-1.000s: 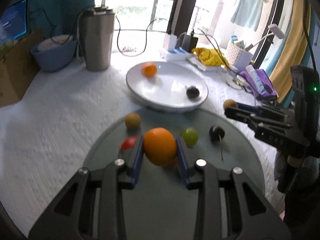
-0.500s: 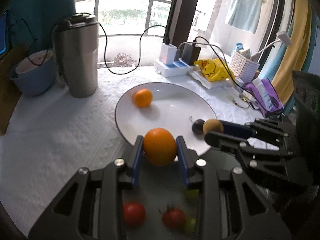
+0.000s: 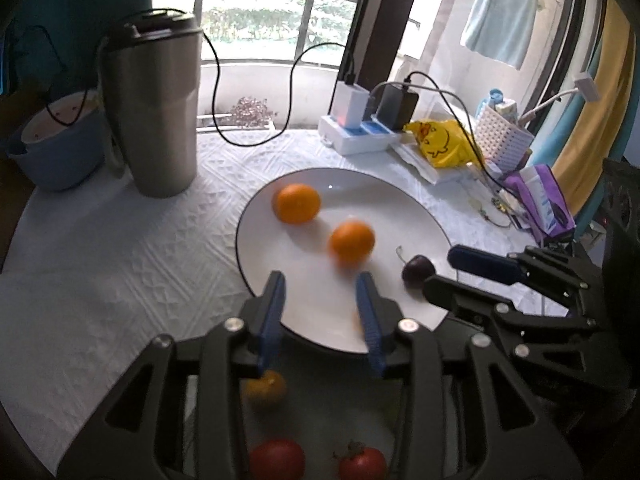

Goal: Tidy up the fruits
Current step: 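Lower both fruits into the white plate and open both tools, then grasp a dark plum with the right tool while the left grasps a green tomato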

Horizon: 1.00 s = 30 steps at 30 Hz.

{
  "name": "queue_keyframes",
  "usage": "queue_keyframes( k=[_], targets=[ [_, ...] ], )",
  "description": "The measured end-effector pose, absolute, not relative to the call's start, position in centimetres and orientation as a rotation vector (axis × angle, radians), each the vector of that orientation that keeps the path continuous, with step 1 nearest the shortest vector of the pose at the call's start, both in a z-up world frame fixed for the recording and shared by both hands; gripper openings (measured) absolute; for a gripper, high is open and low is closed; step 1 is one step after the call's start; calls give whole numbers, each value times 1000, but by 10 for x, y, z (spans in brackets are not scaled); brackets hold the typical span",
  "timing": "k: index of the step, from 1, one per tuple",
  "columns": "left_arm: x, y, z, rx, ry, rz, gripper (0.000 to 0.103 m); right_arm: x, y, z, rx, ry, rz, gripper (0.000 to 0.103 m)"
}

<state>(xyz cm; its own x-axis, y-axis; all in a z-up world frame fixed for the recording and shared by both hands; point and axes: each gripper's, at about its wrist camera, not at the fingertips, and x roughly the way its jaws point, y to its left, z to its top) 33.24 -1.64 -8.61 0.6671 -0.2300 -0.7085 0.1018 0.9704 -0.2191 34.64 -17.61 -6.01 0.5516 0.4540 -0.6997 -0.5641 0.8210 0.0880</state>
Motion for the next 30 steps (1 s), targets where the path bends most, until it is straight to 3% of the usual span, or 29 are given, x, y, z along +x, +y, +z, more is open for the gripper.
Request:
queue_keyframes(
  k=[16,20,30],
  targets=[
    [253,-3,-67,-201,754,-137,49,293,-197,-53,-142,771,547,42],
    [237,-10,-74,-227,767,-163,64,280,-202,-62,-140,791,546,42],
    [219,-43,-102,-218,859,-212,66,267,-200,-87,-134,848,560,42]
  ],
)
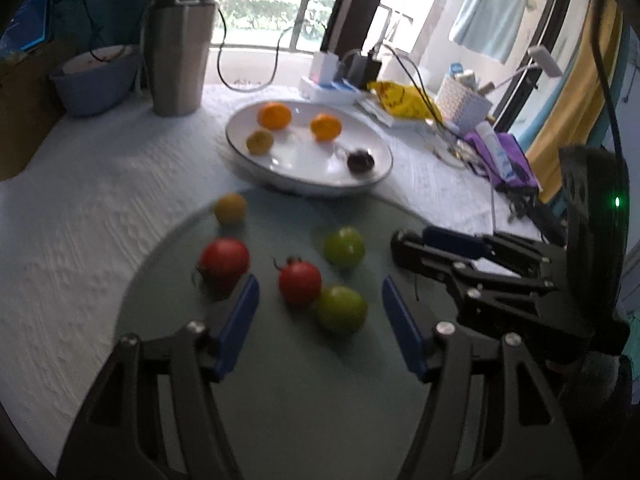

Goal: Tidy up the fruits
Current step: 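Grasp a dark plum with the right tool while the left grasps a green tomato, then carry plum and green tomato into the white plate and release both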

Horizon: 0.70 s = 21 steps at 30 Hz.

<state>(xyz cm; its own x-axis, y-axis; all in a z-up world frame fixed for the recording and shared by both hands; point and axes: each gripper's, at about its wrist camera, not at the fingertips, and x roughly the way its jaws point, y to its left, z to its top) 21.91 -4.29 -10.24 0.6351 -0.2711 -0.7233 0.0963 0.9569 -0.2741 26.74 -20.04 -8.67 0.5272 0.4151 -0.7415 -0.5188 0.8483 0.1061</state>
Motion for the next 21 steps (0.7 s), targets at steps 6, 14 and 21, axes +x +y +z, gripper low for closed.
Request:
queue_keyframes(
  k=[6,14,21],
  targets=[
    [220,-54,-114,-191,902,-227,62,276,-202,-95,-129,864,542,42],
    [222,-62,-123,-170,924,-252,32,279,-197,-98,-163,869,562,31],
    [218,-62,-112,-151,894,-267,32,272,-197,-92,-181,839,558,31]
  ],
)
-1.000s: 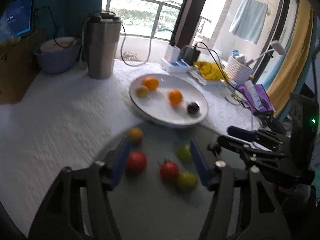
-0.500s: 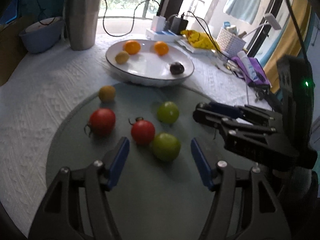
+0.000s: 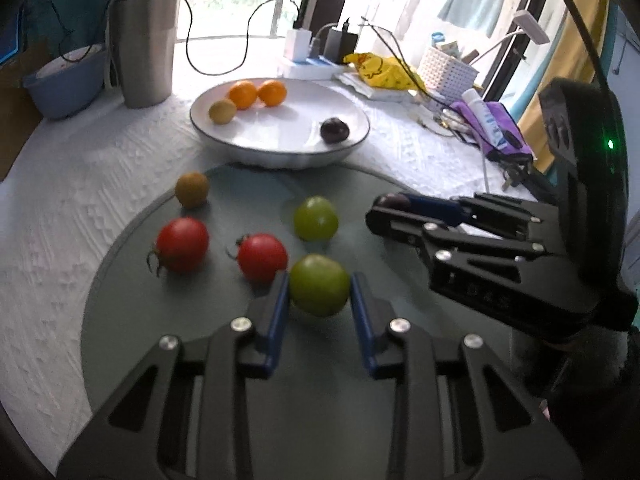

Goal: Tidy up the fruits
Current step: 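Carry plum and green tomato into the white plate and release both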

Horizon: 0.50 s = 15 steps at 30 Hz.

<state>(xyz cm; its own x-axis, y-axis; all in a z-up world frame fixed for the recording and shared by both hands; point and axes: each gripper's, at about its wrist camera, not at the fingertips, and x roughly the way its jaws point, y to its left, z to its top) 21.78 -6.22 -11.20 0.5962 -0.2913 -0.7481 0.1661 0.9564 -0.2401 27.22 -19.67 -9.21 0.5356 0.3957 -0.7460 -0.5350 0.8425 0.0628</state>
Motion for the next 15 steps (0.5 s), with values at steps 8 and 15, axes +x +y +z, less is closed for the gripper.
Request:
queue_keyframes(
  k=[8,15],
  targets=[
    [225,-53,-89,-154,832,-260,32,276,-201,-66,-176,775,559,31],
    [248,-37,-73,-139,775,-225,32,295,-199,-53,-174,743,563,31]
  ],
)
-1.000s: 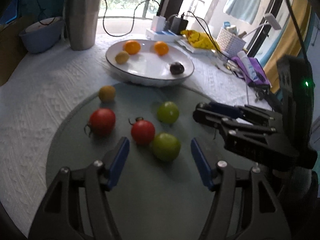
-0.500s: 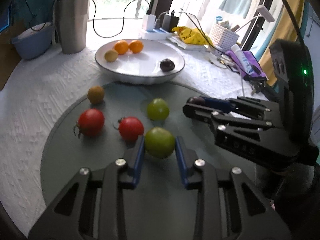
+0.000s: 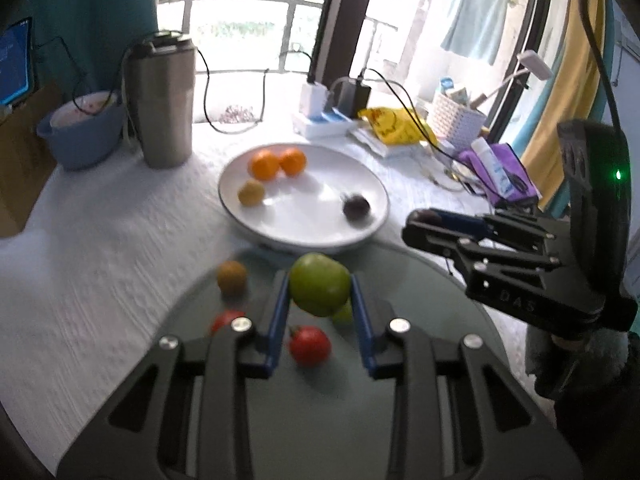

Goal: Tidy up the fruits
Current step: 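Carry plum and green tomato into the white plate and release both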

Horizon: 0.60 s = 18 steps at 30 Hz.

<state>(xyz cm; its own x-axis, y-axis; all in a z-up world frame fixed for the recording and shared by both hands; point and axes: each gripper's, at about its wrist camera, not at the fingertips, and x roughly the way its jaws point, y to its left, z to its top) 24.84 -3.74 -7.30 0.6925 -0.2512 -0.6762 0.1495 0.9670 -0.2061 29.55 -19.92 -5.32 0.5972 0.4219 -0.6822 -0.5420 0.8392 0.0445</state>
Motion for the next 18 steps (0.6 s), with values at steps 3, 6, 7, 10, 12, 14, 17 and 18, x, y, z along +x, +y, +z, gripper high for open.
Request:
queue_keyframes(
  k=[3,6,7,10,12,14,17,18],
  targets=[
    [264,-32,-74,-136,774,-216,32,305,-194,-53,-175,742,574,31],
    [283,-29,-77,-132,780,-211,32,318,-185,-56,-172,753,594,31],
    [288,-28,-79,-132,782,-210,32,320,-182,-57,-173,756,598,31],
    [309,-23,-87,-141,804,-207,32,331,-172,-63,-172,770,613,31],
    [319,-20,-91,-150,819,-204,32,340,-167,-67,-169,778,622,31],
    [325,-18,-91,-154,824,-204,32,345,-164,-69,-167,784,625,31],
    [333,-15,-92,-164,831,-208,32,354,-163,-71,-158,790,621,32],
    [336,-14,-93,-165,836,-208,33,356,-165,-72,-150,791,617,32]
  ],
)
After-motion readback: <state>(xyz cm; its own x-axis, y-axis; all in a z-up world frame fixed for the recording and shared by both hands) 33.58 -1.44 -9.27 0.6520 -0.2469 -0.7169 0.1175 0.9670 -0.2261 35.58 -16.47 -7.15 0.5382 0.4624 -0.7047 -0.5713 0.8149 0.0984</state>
